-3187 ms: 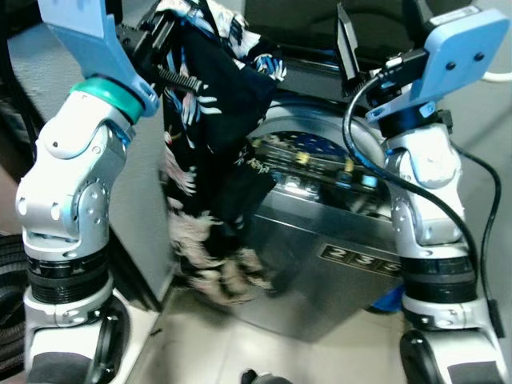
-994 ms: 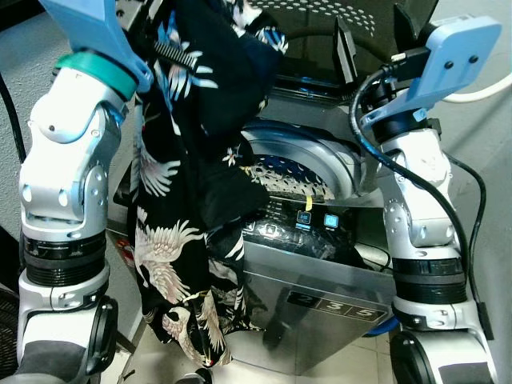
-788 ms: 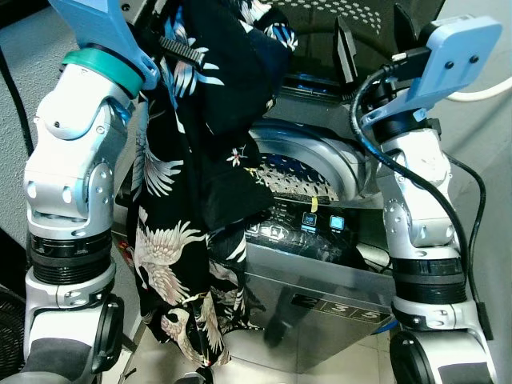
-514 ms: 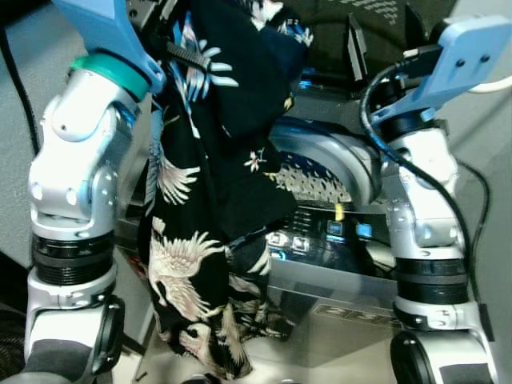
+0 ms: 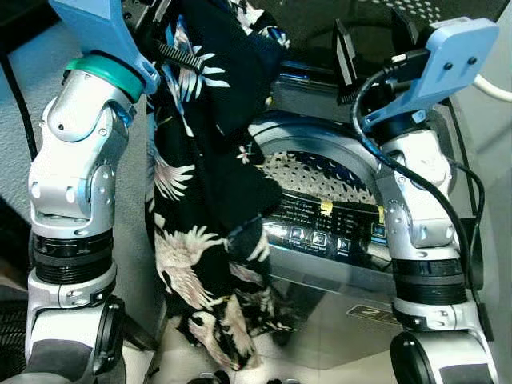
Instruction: Clothes washing
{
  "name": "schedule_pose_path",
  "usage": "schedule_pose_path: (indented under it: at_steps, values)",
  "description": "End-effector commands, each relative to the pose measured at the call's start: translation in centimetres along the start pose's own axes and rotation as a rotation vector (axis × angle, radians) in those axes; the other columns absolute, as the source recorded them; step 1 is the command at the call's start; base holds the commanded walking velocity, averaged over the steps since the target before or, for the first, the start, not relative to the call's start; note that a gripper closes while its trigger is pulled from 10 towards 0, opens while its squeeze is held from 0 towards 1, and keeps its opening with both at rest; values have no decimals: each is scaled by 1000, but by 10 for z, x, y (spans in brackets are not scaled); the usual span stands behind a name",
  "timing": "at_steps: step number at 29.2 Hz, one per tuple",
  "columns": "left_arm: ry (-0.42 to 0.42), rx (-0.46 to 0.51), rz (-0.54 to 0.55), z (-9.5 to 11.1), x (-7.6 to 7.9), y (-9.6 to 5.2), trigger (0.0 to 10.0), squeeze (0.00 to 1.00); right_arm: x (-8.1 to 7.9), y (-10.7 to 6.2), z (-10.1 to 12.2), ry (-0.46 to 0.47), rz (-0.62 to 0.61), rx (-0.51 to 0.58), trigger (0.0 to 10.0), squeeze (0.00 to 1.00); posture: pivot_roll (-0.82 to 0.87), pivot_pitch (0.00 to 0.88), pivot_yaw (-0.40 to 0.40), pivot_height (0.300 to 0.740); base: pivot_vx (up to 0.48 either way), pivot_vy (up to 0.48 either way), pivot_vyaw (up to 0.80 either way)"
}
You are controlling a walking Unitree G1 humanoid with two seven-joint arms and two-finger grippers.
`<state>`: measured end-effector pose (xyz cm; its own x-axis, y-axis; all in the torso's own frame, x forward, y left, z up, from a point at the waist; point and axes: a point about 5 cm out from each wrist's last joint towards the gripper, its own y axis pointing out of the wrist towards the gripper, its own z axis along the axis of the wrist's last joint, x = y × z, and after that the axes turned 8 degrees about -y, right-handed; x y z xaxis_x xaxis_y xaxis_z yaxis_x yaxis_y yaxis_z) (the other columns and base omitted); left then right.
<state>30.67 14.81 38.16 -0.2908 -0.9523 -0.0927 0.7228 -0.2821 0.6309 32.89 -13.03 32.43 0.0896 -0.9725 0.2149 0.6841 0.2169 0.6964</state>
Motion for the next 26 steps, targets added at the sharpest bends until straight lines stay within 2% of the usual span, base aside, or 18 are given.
schedule_pose_path:
  at_steps: [1,4,7,8,9,13,14,15,16,17,18,19,20,21,23,24,25,26]
  values:
    - [5,10,-16,1,4,1,10000,0,1,-1,-1,-5,-5,0,10000,0,50,31,24,740,0,0,0]
    - [10,-9,-30,-2,4,3,10000,0,1,-2,-1,-7,-6,-2,10000,0,49,39,30,740,0,0,0]
    - [103,22,-128,1,11,4,10000,0,2,-2,-1,-9,-10,-4,10000,0,51,45,26,740,0,0,0]
    - [103,22,-128,1,11,4,10000,0,2,-2,-1,-9,-10,-4,10000,0,51,45,26,740,0,0,0]
    - [142,49,-192,5,15,8,10000,0,2,-2,-1,-8,-11,-1,10000,0,51,45,26,740,0,0,0]
    - [166,65,-234,8,18,10,10000,0,2,-2,0,-7,-12,1,10000,0,54,49,23,740,0,0,0]
    - [180,92,-273,12,18,17,10000,0,2,-1,1,-3,-12,8,10000,0,54,49,23,740,0,0,0]
    - [180,92,-273,12,18,17,10000,0,2,-1,1,-3,-12,8,10000,0,54,49,23,740,0,0,0]
    - [235,155,-292,21,14,36,10000,0,1,0,4,34,-1,28,10000,0,53,52,24,740,0,0,0]
    - [277,197,-303,27,12,49,10000,0,1,0,7,61,8,43,10000,0,50,52,26,740,0,0,0]
    - [277,197,-303,27,12,49,10000,0,1,0,7,61,8,43,10000,0,50,52,26,740,0,0,0]
    - [367,243,-325,35,15,63,10000,0,-6,-3,8,124,95,33,10000,0,40,51,33,740,0,0,0]
    - [367,243,-325,35,15,63,10000,0,-6,-3,8,124,95,33,10000,0,40,51,33,740,0,0,0]
    - [408,277,-353,41,23,75,10000,0,-18,-11,6,189,240,-2,10000,0,36,52,36,740,0,0,0]
    - [408,277,-353,41,23,75,10000,0,-18,-11,6,189,240,-2,10000,0,36,52,36,740,0,0,0]
    - [422,284,-382,41,33,81,10000,0,-34,-28,1,257,430,-52,10000,0,31,58,38,740,0,0,0]
    - [422,284,-382,41,33,81,10000,0,-34,-28,1,257,430,-52,10000,0,31,58,38,740,0,0,0]
    - [420,282,-405,39,40,84,10000,0,-48,-43,-1,311,579,-87,10000,0,28,67,37,740,0,0,0]
